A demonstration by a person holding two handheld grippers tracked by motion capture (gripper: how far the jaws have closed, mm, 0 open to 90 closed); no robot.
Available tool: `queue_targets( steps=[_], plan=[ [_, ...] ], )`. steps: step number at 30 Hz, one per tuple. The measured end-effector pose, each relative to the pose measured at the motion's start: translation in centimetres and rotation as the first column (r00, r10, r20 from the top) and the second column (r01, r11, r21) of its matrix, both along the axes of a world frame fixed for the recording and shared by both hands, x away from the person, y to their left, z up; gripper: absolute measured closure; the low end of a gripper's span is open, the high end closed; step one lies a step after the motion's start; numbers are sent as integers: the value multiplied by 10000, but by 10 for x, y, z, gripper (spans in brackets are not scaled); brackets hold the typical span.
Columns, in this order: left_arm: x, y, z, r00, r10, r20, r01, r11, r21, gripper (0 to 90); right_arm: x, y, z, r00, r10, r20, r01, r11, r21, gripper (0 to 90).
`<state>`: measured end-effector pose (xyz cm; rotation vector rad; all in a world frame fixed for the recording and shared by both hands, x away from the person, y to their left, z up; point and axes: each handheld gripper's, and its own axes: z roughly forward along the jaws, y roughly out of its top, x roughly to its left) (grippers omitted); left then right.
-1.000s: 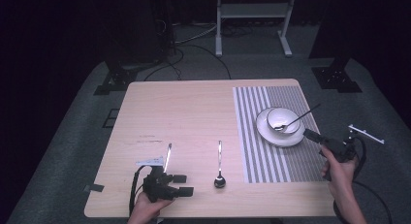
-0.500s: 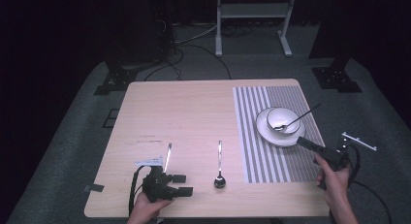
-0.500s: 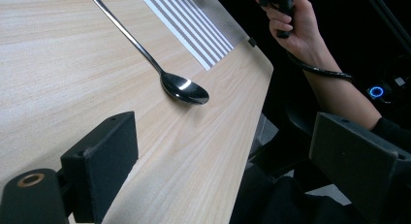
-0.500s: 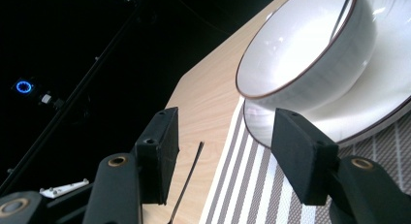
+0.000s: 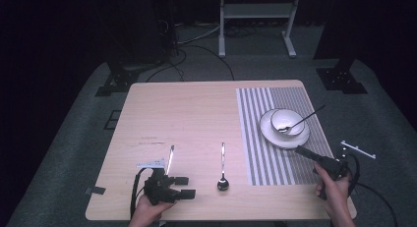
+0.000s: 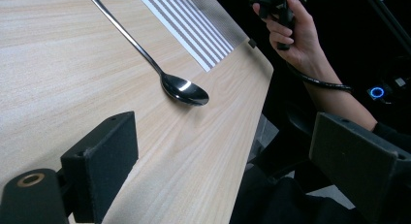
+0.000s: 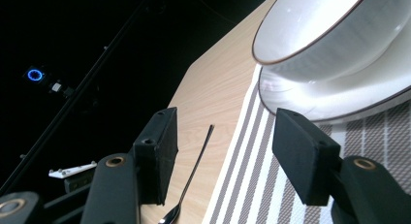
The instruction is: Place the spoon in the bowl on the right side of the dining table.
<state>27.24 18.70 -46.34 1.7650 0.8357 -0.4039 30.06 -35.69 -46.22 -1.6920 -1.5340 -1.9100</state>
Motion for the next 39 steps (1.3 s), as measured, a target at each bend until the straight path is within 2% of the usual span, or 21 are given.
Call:
queue_targets(
  steps=[19, 27, 39],
  plan=[
    [0, 2, 1, 9999, 63, 122, -63, 10000, -38, 89, -29, 24, -13, 9979, 637, 107, -637, 9980, -5, 399],
    [-1, 3, 2, 9997, 113, 202, -112, 9999, -47, 88, -37, 34, -17, 9955, 938, 113, -935, 9952, -302, 398],
    [-1, 6, 3, 9996, 185, 228, -184, 9998, -32, 89, -50, 60, -26, 9808, 1949, 80, -1937, 9780, -767, 380]
  ],
)
